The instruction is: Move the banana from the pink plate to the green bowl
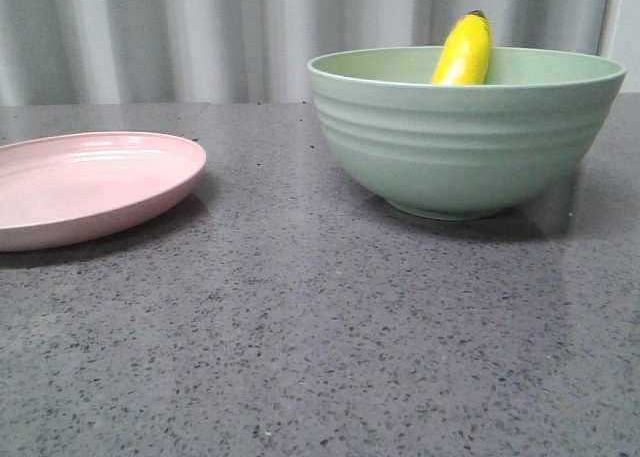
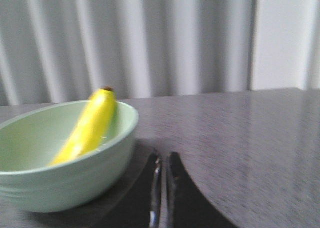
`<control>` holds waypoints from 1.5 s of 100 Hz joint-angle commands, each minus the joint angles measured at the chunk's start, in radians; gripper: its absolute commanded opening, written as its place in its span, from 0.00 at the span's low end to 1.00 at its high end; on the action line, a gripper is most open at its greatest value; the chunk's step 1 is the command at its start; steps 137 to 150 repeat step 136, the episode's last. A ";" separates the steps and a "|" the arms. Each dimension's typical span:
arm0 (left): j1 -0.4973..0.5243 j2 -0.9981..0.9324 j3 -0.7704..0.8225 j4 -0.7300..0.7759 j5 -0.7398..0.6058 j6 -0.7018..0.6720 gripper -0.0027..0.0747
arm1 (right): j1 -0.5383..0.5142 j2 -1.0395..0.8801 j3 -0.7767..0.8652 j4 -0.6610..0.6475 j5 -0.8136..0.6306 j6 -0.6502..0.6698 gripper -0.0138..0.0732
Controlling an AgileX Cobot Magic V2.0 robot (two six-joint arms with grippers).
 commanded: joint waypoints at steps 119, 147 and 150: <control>0.002 -0.031 0.026 -0.015 -0.044 -0.009 0.01 | -0.101 -0.017 0.234 -0.198 0.039 0.079 0.07; 0.002 -0.031 0.026 -0.015 -0.044 -0.009 0.01 | -0.101 -0.017 0.234 -0.198 0.039 0.079 0.07; 0.002 -0.031 0.026 -0.015 -0.044 -0.009 0.01 | -0.101 -0.017 0.234 -0.198 0.039 0.079 0.07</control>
